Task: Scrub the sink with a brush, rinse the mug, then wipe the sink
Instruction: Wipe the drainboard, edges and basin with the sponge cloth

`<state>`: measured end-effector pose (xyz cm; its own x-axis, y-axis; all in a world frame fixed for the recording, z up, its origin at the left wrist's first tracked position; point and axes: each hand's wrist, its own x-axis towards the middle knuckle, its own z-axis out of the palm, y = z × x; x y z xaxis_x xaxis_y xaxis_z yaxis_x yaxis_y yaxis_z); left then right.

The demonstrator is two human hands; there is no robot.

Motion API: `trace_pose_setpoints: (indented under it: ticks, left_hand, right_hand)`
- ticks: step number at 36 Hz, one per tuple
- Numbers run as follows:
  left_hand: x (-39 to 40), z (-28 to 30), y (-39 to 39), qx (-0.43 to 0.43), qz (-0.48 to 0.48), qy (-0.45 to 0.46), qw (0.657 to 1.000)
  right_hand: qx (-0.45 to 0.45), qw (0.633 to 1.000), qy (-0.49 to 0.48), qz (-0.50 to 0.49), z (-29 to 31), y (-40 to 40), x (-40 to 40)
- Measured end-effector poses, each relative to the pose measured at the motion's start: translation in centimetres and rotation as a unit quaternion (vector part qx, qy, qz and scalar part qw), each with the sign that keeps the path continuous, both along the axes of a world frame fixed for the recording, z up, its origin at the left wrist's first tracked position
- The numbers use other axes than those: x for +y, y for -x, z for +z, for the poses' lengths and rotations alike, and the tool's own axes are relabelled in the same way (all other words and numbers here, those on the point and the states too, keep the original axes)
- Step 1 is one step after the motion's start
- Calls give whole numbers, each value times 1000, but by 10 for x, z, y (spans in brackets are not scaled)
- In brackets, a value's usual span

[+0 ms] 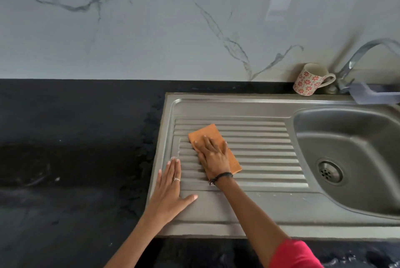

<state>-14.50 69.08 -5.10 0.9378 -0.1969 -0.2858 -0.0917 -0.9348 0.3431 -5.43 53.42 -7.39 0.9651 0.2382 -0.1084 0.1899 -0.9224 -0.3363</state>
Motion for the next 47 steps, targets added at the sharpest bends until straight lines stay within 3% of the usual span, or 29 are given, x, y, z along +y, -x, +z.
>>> trace_pose_setpoints:
  ticks: [8,20,28,39,47]
  left_hand:
    - [44,4,13,10,16,0,1000]
    - [33,4,23,13,-1,22,1000]
    - [-10,8,36,6,8,47,999]
    - [-91,9,53,4,-32,42,999]
    - [-128,10,67,11,-42,43,998]
  right_hand:
    - [9,995,-12,94,-5,9,71]
    - [-33,991,47,121,-8,41,43]
    - [-44,999,-7,-1,-14,49,-28]
    - [1,986,39,-164,-2,65,-190]
    - [25,963,9,-270,-2,90,-203]
